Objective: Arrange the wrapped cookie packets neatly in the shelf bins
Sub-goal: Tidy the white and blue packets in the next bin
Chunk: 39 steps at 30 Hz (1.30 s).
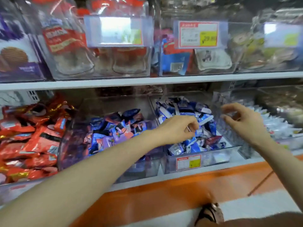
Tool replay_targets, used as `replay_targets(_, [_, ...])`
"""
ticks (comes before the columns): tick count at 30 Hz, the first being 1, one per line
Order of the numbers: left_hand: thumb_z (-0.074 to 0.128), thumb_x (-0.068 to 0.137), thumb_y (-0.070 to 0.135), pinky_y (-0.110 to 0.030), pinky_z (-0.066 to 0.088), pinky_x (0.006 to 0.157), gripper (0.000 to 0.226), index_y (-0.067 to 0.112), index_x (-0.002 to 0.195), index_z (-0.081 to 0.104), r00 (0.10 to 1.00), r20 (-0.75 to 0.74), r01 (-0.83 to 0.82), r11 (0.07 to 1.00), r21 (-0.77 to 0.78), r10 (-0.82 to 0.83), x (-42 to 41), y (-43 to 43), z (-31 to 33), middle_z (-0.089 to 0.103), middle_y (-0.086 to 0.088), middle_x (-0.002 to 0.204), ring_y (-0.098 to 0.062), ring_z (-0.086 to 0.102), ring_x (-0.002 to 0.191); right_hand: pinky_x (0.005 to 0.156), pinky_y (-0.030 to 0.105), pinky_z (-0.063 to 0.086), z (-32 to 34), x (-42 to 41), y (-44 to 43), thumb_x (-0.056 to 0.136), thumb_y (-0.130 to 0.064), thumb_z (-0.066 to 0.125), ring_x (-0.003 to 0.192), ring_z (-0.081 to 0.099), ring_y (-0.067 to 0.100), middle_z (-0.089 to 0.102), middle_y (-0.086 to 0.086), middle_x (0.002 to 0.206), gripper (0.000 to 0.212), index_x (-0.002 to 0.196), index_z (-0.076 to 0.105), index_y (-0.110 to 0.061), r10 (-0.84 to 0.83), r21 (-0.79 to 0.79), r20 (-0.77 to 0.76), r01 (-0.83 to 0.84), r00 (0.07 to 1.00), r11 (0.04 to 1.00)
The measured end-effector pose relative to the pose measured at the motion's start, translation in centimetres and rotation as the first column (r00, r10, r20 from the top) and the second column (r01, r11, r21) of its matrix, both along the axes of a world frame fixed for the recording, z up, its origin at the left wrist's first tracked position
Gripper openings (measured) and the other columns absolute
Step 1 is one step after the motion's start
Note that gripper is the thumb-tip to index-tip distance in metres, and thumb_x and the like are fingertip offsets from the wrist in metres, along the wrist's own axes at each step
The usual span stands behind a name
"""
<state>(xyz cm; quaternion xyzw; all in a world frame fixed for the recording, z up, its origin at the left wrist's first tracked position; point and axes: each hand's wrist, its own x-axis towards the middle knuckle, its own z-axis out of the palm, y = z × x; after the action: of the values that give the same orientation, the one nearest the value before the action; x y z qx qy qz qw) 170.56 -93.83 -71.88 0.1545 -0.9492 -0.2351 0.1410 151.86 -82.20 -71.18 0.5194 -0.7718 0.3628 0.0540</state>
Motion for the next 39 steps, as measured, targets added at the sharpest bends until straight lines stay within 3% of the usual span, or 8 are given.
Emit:
replay_targets(5, [0.058,0.088,0.02,-0.029,0.037,0.073,0.023,0.013,0.11,0.06,0.995,0.098,0.028,0.981,-0.194,-0.009,-8.8,1.0,-2.4,0.063,-0.004,0.111,-0.023,0.054,0.106,0.058,0.012,0.035,-1.5,-2.4,1.1,0.082,-0.004,0.066,0.059,0.05,0.002,0.068,0.008,0.092,0.023,0.104,0.067,-0.01,-0.028,0.003,0.001,0.028,1.0,1.0])
replay_targets(9, [0.057,0.088,0.04,-0.04,0.032,0.099,0.04,0.012,0.117,0.058,0.919,0.366,0.037,0.891,-0.451,0.147,-12.7,0.7,-4.7,0.054,-0.008,0.125,-0.026,0.042,0.121,0.059,0.001,0.034,-1.9,-2.7,1.2,0.084,-0.007,0.065,0.06,0.047,-0.005,0.061,-0.001,0.083,0.021,0.104,0.068,-0.012,-0.006,0.068,0.023,0.005,1.0,0.998])
replay_targets(12, [0.056,0.09,0.041,-0.039,0.03,0.1,0.041,0.011,0.117,0.06,0.898,0.381,0.03,0.83,-0.556,0.222,-13.4,0.2,-5.5,0.053,-0.007,0.125,-0.025,0.042,0.121,0.057,0.0,0.034,-2.4,-3.1,0.9,0.086,-0.011,0.065,0.061,0.046,-0.006,0.059,-0.004,0.084,0.018,0.104,0.068,-0.013,0.025,0.136,0.045,-0.03,0.999,0.99])
replay_targets(20, [0.066,0.085,0.032,-0.033,0.042,0.074,0.018,0.017,0.093,0.062,0.999,-0.002,-0.033,0.97,-0.242,0.033,-9.3,-1.0,-1.2,0.058,0.003,0.095,-0.02,0.051,0.096,0.073,0.029,0.043,-2.5,-3.1,1.0,0.076,-0.027,0.077,0.069,0.054,0.013,0.053,-0.008,0.103,0.048,0.121,0.06,-0.024,0.082,0.238,0.048,-0.091,0.995,0.967])
replay_targets(23, [0.068,0.084,0.03,-0.033,0.043,0.074,0.016,0.018,0.092,0.061,0.997,-0.017,0.077,0.98,-0.184,-0.082,-7.1,-0.9,1.3,0.048,0.02,0.083,-0.013,0.05,0.084,0.067,0.038,0.044,-1.9,-2.2,1.4,0.073,-0.032,0.078,0.07,0.054,0.024,0.056,-0.003,0.082,0.031,0.099,0.063,-0.021,0.16,0.17,0.104,-0.176,0.982,0.97])
replay_targets(26, [0.068,0.084,0.026,-0.031,0.046,0.075,0.016,0.019,0.096,0.06,0.998,-0.055,0.024,0.996,-0.087,-0.028,-6.0,-2.1,2.4,0.057,0.019,0.086,-0.01,0.055,0.077,0.056,0.03,0.036,-1.0,-2.3,1.7,0.076,-0.034,0.076,0.06,0.047,0.011,0.049,-0.01,0.066,0.027,0.073,0.05,-0.025,0.102,0.103,0.082,-0.11,0.991,0.989])
replay_targets(32, [0.064,0.087,0.027,-0.033,0.047,0.083,0.018,0.016,0.102,0.061,0.983,0.162,-0.052,0.98,-0.194,0.085,-6.0,-4.0,0.7,0.064,0.002,0.104,-0.014,0.058,0.095,0.058,0.024,0.038,0.4,-4.3,3.6,0.079,-0.03,0.073,0.066,0.054,0.011,0.064,0.0,0.081,0.02,0.089,0.065,-0.013,-0.049,-0.069,0.194,0.064,0.98,0.996])
replay_targets(39, [0.064,0.08,0.051,-0.029,0.039,0.066,0.042,0.02,0.106,0.053,0.889,0.419,0.03,0.887,-0.461,0.187,-5.8,-4.2,0.6,0.056,0.006,0.097,-0.015,0.052,0.092,0.048,0.012,0.031,0.2,-4.5,4.0,0.079,-0.029,0.074,0.057,0.046,0.003,0.055,-0.006,0.068,0.025,0.068,0.053,-0.024,-0.074,-0.023,0.206,0.081,0.976,0.996])
